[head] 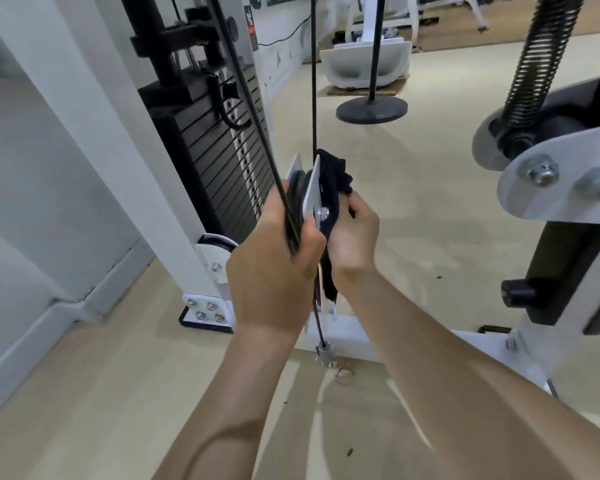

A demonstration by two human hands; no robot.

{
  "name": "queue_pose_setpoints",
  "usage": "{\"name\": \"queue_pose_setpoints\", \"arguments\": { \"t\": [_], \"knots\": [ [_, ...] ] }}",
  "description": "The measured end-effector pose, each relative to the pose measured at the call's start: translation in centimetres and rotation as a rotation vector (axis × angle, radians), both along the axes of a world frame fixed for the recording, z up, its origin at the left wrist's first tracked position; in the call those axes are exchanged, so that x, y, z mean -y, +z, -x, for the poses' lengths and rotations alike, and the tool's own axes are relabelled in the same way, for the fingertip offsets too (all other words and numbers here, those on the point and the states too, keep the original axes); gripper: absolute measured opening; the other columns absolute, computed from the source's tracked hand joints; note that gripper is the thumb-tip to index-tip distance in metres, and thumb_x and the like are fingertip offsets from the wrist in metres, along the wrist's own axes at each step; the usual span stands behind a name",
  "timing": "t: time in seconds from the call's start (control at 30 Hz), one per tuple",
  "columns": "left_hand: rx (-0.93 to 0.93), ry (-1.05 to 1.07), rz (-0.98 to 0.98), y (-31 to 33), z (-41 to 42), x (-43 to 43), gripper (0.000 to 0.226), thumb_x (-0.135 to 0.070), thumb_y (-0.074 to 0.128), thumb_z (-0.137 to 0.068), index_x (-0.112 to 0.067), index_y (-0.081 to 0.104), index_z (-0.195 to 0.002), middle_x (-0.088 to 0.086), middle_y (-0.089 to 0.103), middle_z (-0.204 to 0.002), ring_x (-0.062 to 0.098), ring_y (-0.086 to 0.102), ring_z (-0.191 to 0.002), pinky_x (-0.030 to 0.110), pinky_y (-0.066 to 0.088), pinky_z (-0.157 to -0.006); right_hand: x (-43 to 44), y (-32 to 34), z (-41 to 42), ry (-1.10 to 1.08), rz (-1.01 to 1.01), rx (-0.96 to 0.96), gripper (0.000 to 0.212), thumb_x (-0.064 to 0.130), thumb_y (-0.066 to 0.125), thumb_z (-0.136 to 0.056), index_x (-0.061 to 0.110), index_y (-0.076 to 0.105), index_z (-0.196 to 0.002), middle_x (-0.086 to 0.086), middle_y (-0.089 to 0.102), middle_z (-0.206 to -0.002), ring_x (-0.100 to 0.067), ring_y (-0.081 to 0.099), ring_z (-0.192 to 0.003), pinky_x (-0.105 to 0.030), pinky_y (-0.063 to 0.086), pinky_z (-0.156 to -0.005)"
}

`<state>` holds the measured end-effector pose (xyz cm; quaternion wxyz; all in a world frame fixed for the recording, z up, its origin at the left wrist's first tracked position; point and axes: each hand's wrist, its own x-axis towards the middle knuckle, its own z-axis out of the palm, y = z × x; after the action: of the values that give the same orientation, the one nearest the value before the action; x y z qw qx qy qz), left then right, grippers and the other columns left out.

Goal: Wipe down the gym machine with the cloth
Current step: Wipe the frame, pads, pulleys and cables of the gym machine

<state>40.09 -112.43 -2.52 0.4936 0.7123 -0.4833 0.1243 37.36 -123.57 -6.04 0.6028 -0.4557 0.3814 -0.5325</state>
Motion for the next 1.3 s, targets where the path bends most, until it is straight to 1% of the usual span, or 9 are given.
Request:
{"name": "queue_pose_setpoints", "arguments": {
  "t": [0.3, 0.47, 0.6, 0.7, 0.9, 1.03, 1.1, 1.2, 1.3],
  "knots": [
    [0.025, -0.049, 0.004, 0.0, -1.1, 0.0, 0.038, -0.032, 0.047, -0.088, -0.026, 0.055, -0.124, -0.010, 0.043, -0.048, 0.006, 0.049, -0.048, 0.011, 0.035, -0.047, 1.8, 2.2, 2.0, 0.130, -0.329, 0.367, 0.025, 0.014, 0.051, -0.098, 0.014, 0.062, -0.076, -0.005, 0.060, -0.073, -0.022, 0.057, -0.066, -0.034, 0.051, -0.071],
    [0.027, -0.044, -0.013, -0.1, -0.2, 0.5, 0.035, -0.031, 0.049, -0.086, -0.029, 0.052, -0.120, -0.011, 0.049, -0.055, 0.009, 0.052, -0.050, 0.019, 0.039, -0.048, 2.1, 2.7, 1.7, -0.042, -0.243, 0.447, 0.014, 0.017, 0.043, -0.100, 0.011, 0.055, -0.097, -0.006, 0.061, -0.086, -0.022, 0.058, -0.074, -0.032, 0.049, -0.072],
    [0.008, -0.032, 0.028, -0.1, -1.1, 0.2, 0.029, -0.032, 0.049, -0.089, -0.030, 0.051, -0.117, -0.011, 0.048, -0.053, 0.010, 0.054, -0.057, 0.018, 0.041, -0.053, 0.9, -0.7, 0.0, -0.133, 0.086, -0.126, 0.020, 0.011, 0.039, -0.101, 0.009, 0.057, -0.091, -0.018, 0.062, -0.100, -0.033, 0.058, -0.089, -0.044, 0.048, -0.084],
    [-0.018, -0.060, 0.031, 0.0, -1.6, 0.2, 0.028, -0.031, 0.050, -0.091, -0.029, 0.053, -0.118, -0.009, 0.042, -0.048, 0.010, 0.048, -0.049, 0.014, 0.036, -0.047, 0.0, -3.4, 0.5, -0.134, 0.324, -0.414, 0.026, 0.010, 0.040, -0.097, 0.025, 0.041, -0.076, -0.006, 0.052, -0.088, -0.021, 0.043, -0.077, -0.033, 0.038, -0.071],
    [-0.018, -0.065, -0.009, 0.3, -0.8, 1.0, 0.040, -0.031, 0.049, -0.090, -0.024, 0.055, -0.129, -0.015, 0.049, -0.057, 0.007, 0.051, -0.053, 0.014, 0.038, -0.052, -4.9, -11.8, 5.1, 0.117, 0.534, -1.098, 0.022, 0.014, 0.052, -0.083, 0.021, 0.045, -0.103, 0.001, 0.049, -0.090, -0.023, 0.051, -0.075, -0.034, 0.045, -0.062],
    [-0.043, -0.103, 0.008, 0.1, -0.5, 0.8, 0.037, -0.030, 0.050, -0.092, -0.027, 0.053, -0.128, -0.015, 0.057, -0.066, 0.006, 0.059, -0.062, 0.017, 0.047, -0.060, -5.2, -11.2, 6.5, -0.009, -0.046, -0.409, 0.033, 0.006, 0.038, -0.093, 0.031, 0.052, -0.109, -0.003, 0.065, -0.100, -0.032, 0.065, -0.090, -0.040, 0.054, -0.077],
    [-0.026, -0.088, -0.005, 0.0, -0.7, 0.7, 0.040, -0.032, 0.048, -0.091, -0.026, 0.053, -0.130, -0.012, 0.058, -0.068, 0.009, 0.058, -0.061, 0.025, 0.049, -0.063, -2.4, -8.7, 5.9, -0.138, -0.059, -0.081, 0.028, 0.003, 0.041, -0.097, 0.020, 0.053, -0.114, -0.011, 0.068, -0.104, -0.030, 0.068, -0.093, -0.039, 0.057, -0.079],
    [-0.011, -0.081, -0.025, 0.1, -0.3, 0.5, 0.043, -0.033, 0.047, -0.091, -0.025, 0.051, -0.134, -0.009, 0.059, -0.068, 0.012, 0.055, -0.058, 0.033, 0.050, -0.062, 1.3, -5.5, 3.4, 0.032, -0.001, -0.041, 0.010, 0.014, 0.044, -0.097, 0.014, 0.055, -0.098, -0.017, 0.060, -0.089, -0.026, 0.059, -0.078, -0.025, 0.048, -0.061],
    [0.042, -0.067, -0.060, 0.3, -0.4, 0.3, 0.043, -0.033, 0.046, -0.092, -0.024, 0.050, -0.134, -0.008, 0.055, -0.067, 0.011, 0.049, -0.055, 0.025, 0.041, -0.056, 0.9, -6.4, 1.2, 0.176, -0.069, -0.125, 0.035, 0.031, 0.042, -0.100, 0.009, 0.060, -0.080, -0.008, 0.058, -0.066, -0.020, 0.057, -0.057, -0.021, 0.045, -0.054]
  ]
}}
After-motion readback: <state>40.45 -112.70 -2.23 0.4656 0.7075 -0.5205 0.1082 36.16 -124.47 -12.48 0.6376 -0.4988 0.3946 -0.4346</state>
